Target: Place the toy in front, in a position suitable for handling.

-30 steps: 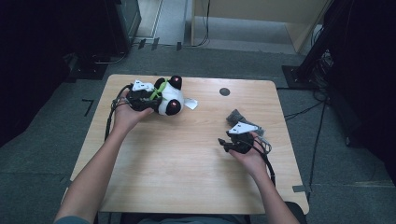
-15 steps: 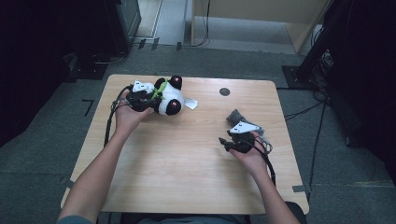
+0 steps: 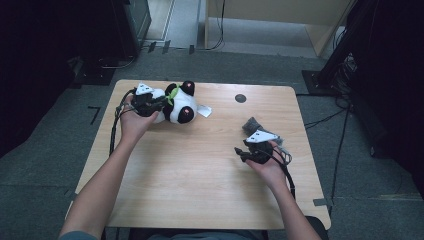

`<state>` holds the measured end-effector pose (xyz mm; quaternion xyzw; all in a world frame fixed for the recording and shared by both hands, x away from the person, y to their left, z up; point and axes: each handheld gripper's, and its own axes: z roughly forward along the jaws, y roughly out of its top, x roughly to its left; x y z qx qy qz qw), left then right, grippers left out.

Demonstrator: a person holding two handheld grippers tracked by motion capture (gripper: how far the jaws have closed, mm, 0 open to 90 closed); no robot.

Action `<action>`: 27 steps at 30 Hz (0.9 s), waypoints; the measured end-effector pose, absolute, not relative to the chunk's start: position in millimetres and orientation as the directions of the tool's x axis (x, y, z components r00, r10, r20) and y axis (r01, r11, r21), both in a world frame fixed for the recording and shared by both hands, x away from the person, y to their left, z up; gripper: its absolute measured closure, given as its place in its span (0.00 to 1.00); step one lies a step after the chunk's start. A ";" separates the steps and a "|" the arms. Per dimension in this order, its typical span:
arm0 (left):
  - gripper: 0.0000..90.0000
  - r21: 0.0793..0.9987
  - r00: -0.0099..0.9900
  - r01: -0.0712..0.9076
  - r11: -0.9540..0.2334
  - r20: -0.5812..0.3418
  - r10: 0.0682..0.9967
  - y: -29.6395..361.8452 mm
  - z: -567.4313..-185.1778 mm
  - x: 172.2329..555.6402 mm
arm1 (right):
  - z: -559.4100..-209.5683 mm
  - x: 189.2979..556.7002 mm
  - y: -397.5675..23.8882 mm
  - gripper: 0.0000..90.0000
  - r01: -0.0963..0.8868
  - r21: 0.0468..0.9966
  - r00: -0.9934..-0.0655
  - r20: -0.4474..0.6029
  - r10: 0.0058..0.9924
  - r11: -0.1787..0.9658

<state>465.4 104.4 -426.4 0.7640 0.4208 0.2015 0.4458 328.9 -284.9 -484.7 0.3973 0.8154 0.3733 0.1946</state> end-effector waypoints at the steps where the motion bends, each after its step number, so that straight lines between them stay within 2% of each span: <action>1: 0.87 0.851 0.567 0.461 -0.252 -0.064 0.821 104.8 -426.6 465.8 | -484.7 328.7 -284.7 0.57 0.503 0.763 -0.609 -0.021 0.793 0.407; 6: 0.76 0.852 0.577 0.448 -0.270 -0.045 0.815 102.3 -430.5 470.5 | -484.9 328.8 -284.2 0.57 0.504 0.761 -0.610 -0.021 0.792 0.408; 8: 0.66 0.855 0.581 0.457 -0.246 -0.077 0.810 101.5 -433.5 472.7 | -484.9 328.7 -284.1 0.57 0.503 0.762 -0.612 -0.021 0.791 0.409; 11: 0.61 0.850 0.604 0.475 -0.226 -0.128 0.787 99.0 -436.0 473.2 | -484.9 328.7 -284.0 0.57 0.502 0.761 -0.612 -0.022 0.790 0.410; 13: 0.52 0.834 0.614 0.486 -0.261 -0.114 0.781 94.2 -441.1 473.6 | -485.2 329.0 -284.0 0.57 0.502 0.761 -0.613 -0.022 0.789 0.411; 14: 0.51 0.832 0.619 0.473 -0.289 -0.080 0.782 91.9 -443.5 473.7 | -485.3 329.1 -283.9 0.57 0.502 0.761 -0.614 -0.022 0.789 0.411; 15: 0.51 0.833 0.616 0.458 -0.309 -0.047 0.787 90.1 -445.2 473.9 | -485.4 329.1 -283.8 0.57 0.502 0.761 -0.614 -0.022 0.789 0.412; 16: 0.57 0.832 0.606 0.454 -0.318 -0.027 0.795 89.6 -445.6 474.3 | -485.0 328.7 -283.5 0.57 0.501 0.761 -0.615 -0.022 0.789 0.412; 17: 0.57 0.833 0.594 0.459 -0.309 -0.030 0.804 89.7 -445.1 474.9 | -485.0 328.7 -283.5 0.57 0.501 0.761 -0.615 -0.022 0.789 0.412; 18: 0.66 0.832 0.586 0.466 -0.301 -0.035 0.810 90.0 -444.3 475.2 | -484.7 328.5 -283.5 0.57 0.502 0.761 -0.614 -0.022 0.789 0.412; 19: 0.69 0.831 0.584 0.468 -0.301 -0.035 0.811 90.1 -444.1 475.3 | -484.8 328.5 -283.7 0.57 0.502 0.760 -0.614 -0.023 0.789 0.412; 24: 0.78 0.828 0.587 0.452 -0.333 0.004 0.809 87.8 -440.3 471.4 | -484.6 328.7 -284.3 0.57 0.499 0.763 -0.612 -0.026 0.790 0.411; 27: 0.79 0.830 0.587 0.446 -0.335 0.011 0.809 89.1 -437.4 470.2 | -484.2 328.6 -284.8 0.57 0.501 0.763 -0.609 -0.024 0.793 0.408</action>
